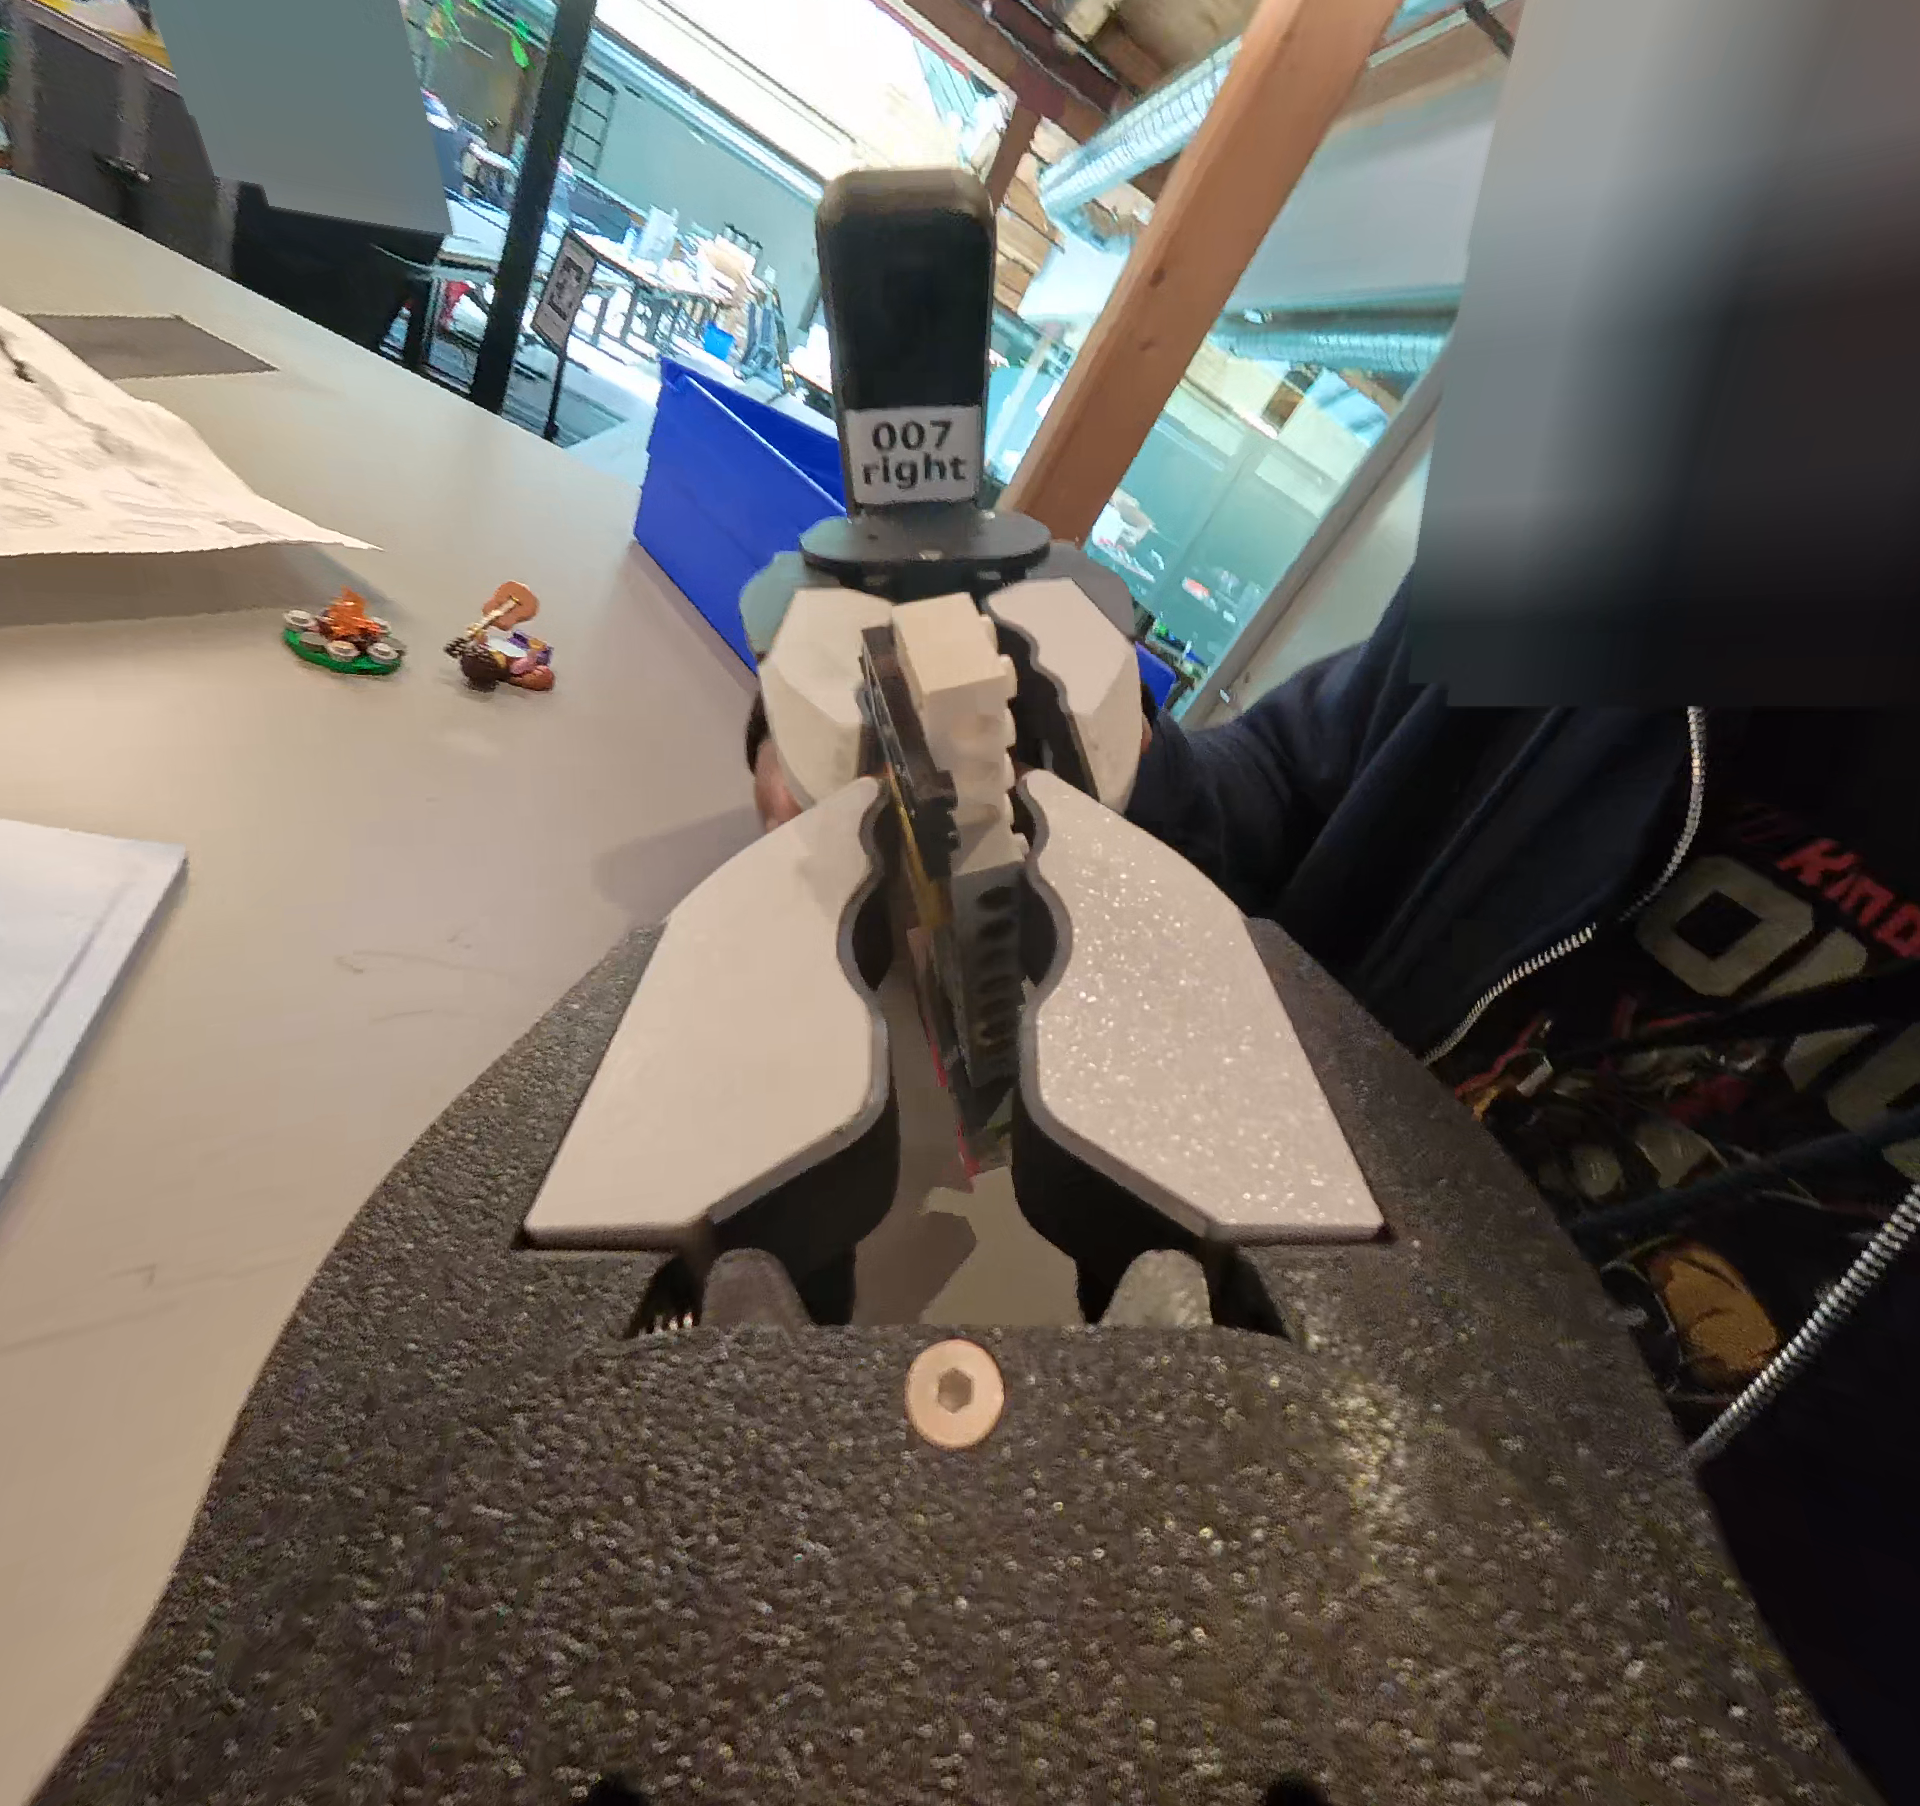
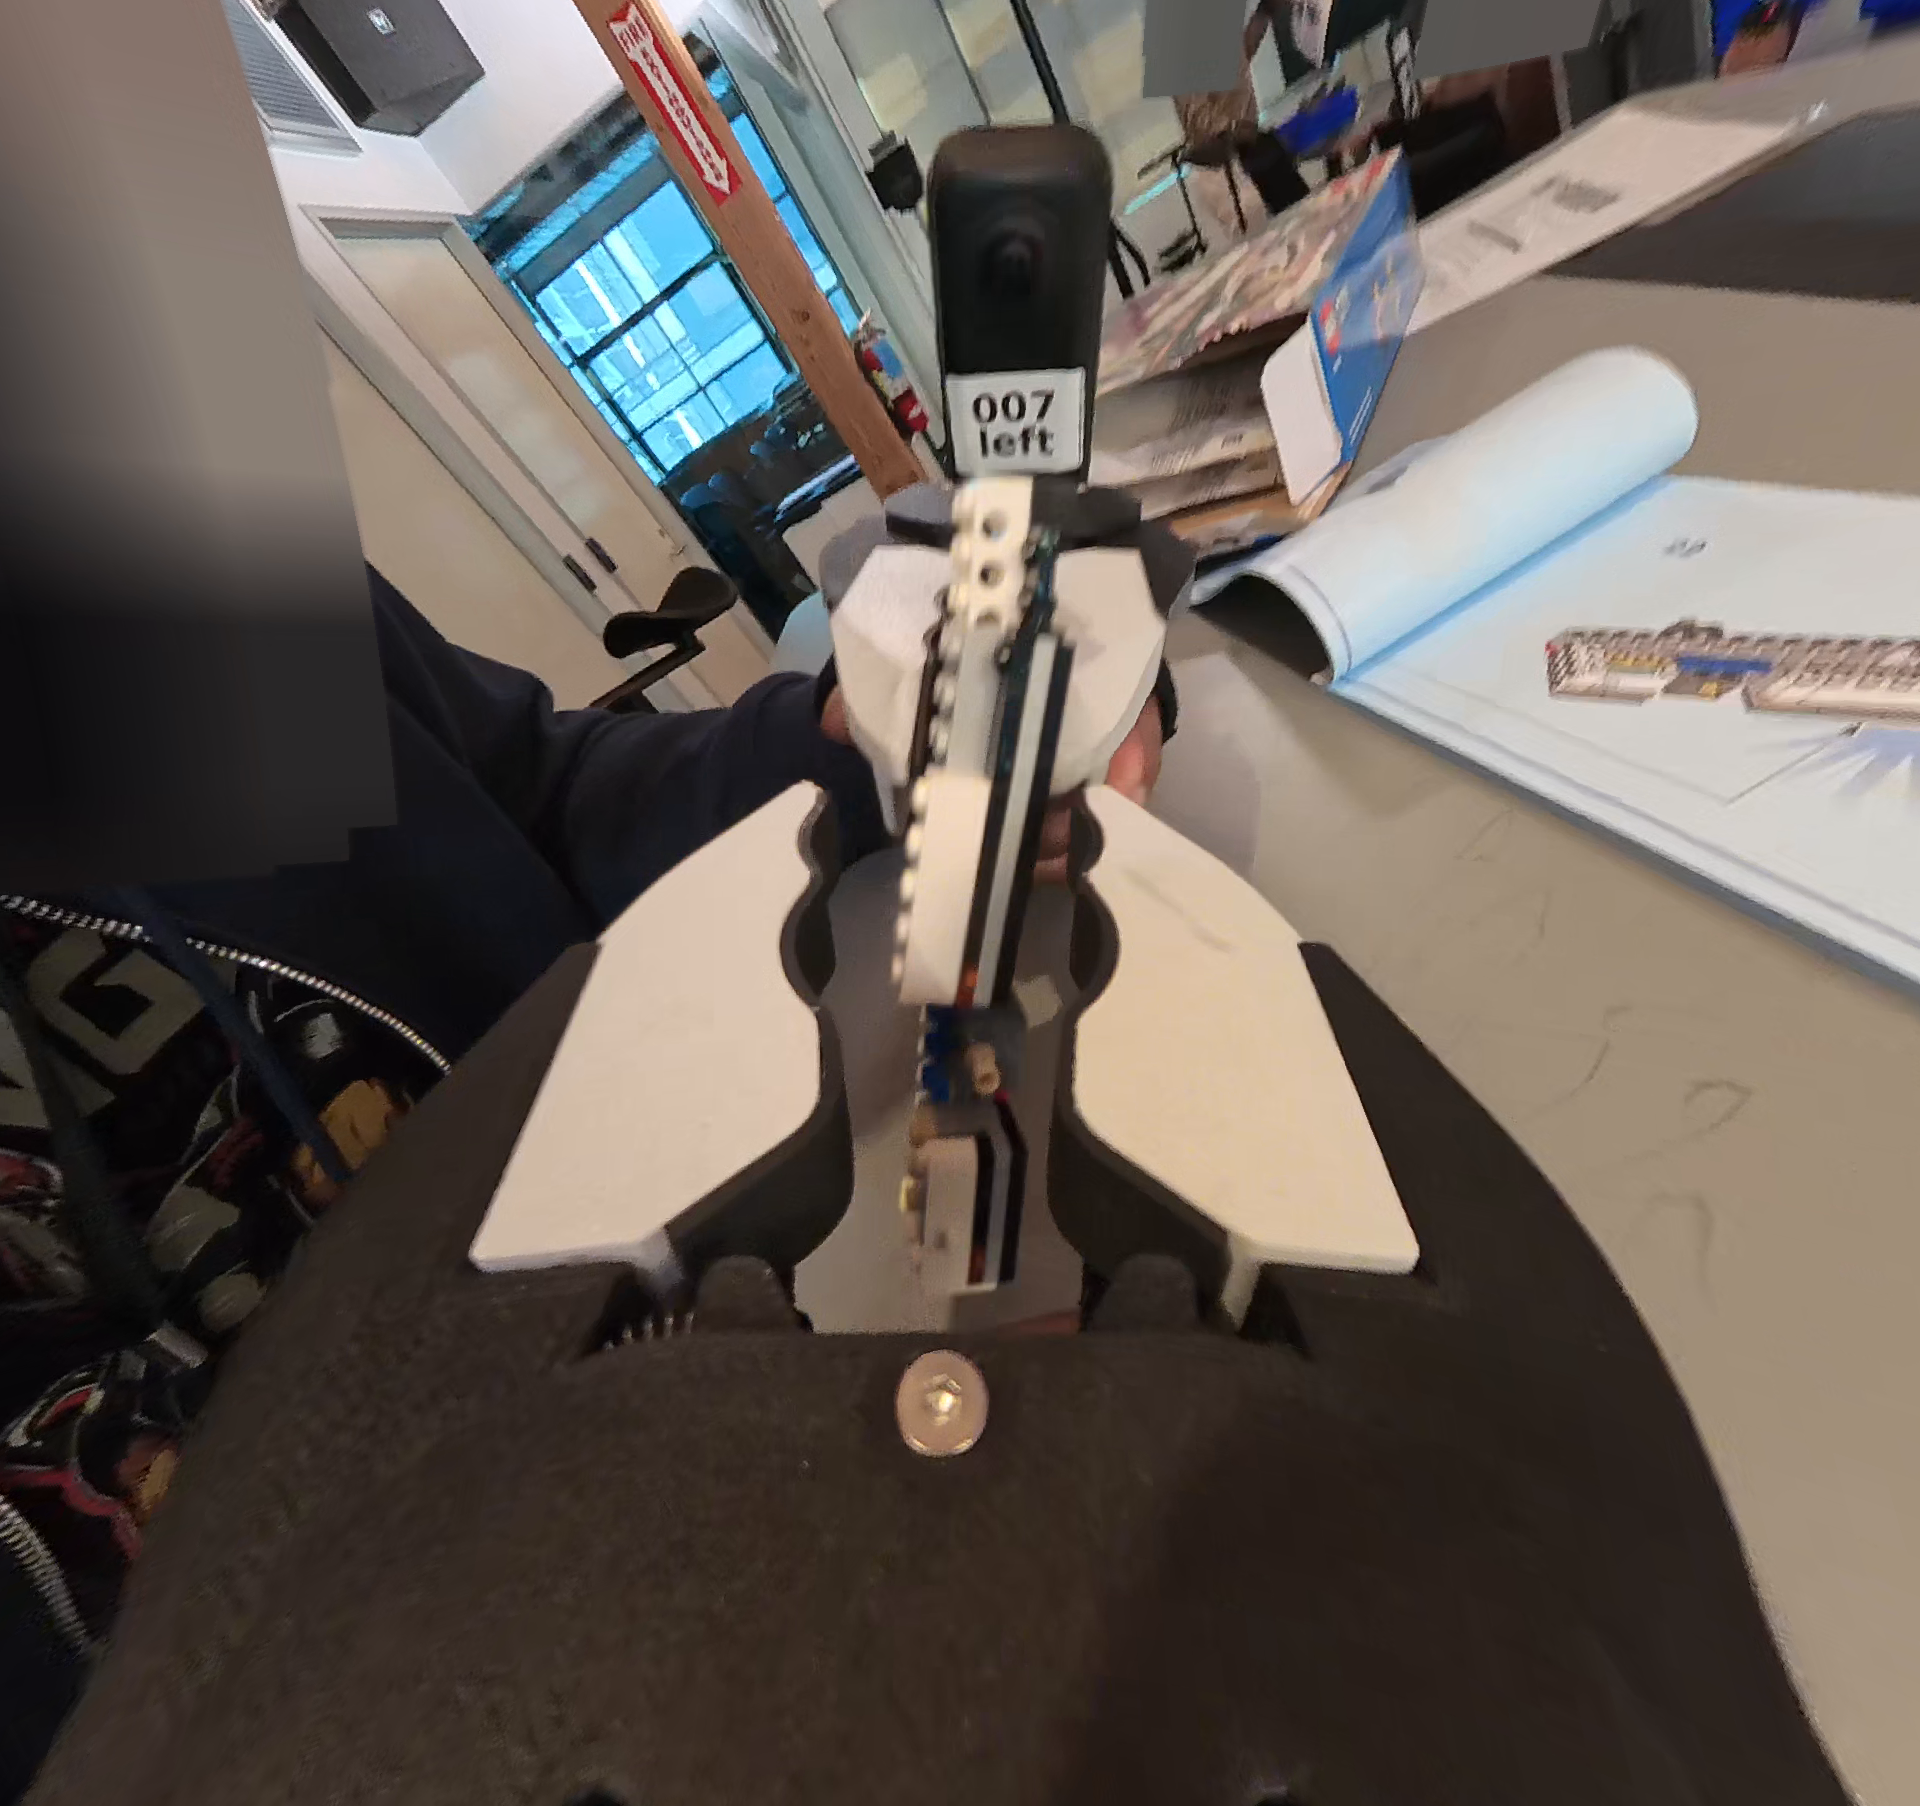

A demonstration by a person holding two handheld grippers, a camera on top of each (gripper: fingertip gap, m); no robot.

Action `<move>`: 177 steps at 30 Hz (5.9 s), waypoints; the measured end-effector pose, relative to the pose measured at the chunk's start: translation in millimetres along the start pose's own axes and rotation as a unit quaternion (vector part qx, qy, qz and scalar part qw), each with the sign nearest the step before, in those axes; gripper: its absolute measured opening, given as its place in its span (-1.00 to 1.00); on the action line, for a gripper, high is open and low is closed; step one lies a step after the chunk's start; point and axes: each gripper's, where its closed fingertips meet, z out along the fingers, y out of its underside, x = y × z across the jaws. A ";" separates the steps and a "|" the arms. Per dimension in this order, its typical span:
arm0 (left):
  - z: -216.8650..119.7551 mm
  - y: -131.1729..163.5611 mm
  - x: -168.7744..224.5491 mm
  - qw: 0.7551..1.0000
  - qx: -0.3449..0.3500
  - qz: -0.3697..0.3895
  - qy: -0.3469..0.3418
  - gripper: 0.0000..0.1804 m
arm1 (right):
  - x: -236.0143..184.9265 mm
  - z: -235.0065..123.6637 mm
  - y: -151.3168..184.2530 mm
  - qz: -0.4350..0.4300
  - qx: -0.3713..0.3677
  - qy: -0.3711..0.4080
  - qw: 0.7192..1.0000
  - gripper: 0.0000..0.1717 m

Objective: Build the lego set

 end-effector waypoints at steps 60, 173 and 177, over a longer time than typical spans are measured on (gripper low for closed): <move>-0.6 4.1 -7.4 0.999 -0.005 -0.028 -0.033 -0.80 | 8.7 -0.9 4.0 0.011 0.004 -0.002 1.000 -0.73; -5.8 -151.7 11.2 0.990 0.086 0.111 0.007 -0.82 | -15.9 -6.4 -153.1 -0.190 0.065 0.010 0.980 -0.78; -8.1 -155.5 8.3 0.991 0.103 0.085 0.012 -0.82 | -11.7 -3.4 -151.6 -0.180 0.065 0.011 0.981 -0.78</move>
